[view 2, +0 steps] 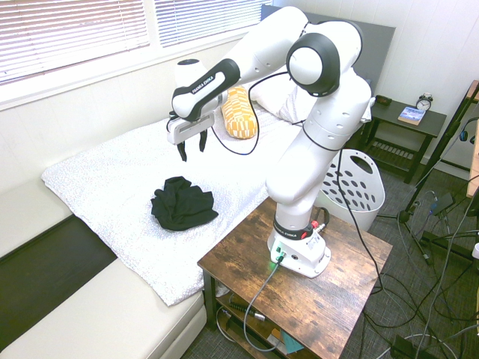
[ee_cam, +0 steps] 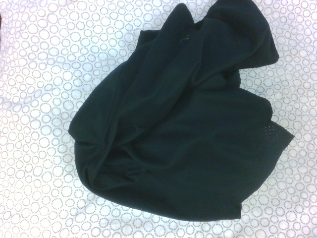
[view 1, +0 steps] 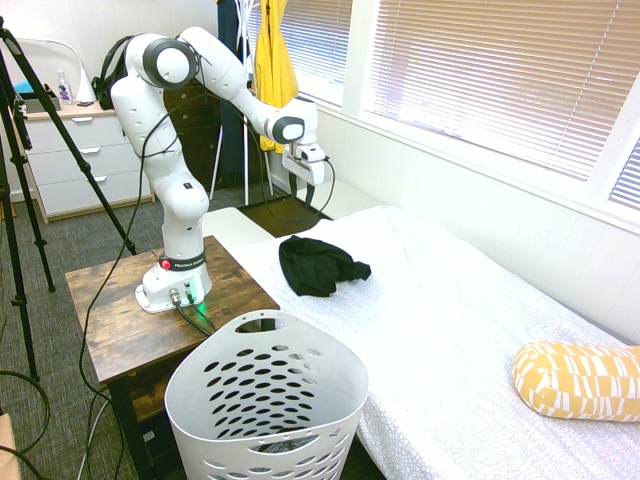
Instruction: Put my clothes in the laundry bag
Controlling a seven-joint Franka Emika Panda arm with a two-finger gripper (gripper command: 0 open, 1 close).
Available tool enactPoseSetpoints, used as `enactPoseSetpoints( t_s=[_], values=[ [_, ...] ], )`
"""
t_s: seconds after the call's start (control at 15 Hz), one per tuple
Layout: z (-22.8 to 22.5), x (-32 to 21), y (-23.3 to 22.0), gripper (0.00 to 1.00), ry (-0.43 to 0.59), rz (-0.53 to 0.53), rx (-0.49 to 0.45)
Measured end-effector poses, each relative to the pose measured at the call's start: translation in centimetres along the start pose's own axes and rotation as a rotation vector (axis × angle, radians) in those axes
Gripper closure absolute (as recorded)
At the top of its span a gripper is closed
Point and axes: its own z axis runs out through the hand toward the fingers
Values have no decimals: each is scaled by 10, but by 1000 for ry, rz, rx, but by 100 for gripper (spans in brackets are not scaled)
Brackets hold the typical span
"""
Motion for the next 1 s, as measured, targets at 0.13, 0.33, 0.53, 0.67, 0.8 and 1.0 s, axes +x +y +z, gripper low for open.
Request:
enactPoseSetpoints(
  t_s=[0.13,0.33,0.53,0.67,0.8,1.0],
  values=[
    [0,1,-1,0,-5,6,5],
    [1,8,-18,0,18,31,29],
    [18,10,-47,0,26,42,-1],
    [30,11,-70,0,41,51,-11],
    [45,11,-93,0,48,54,-26],
    [72,7,-127,0,26,20,-45]
  ],
)
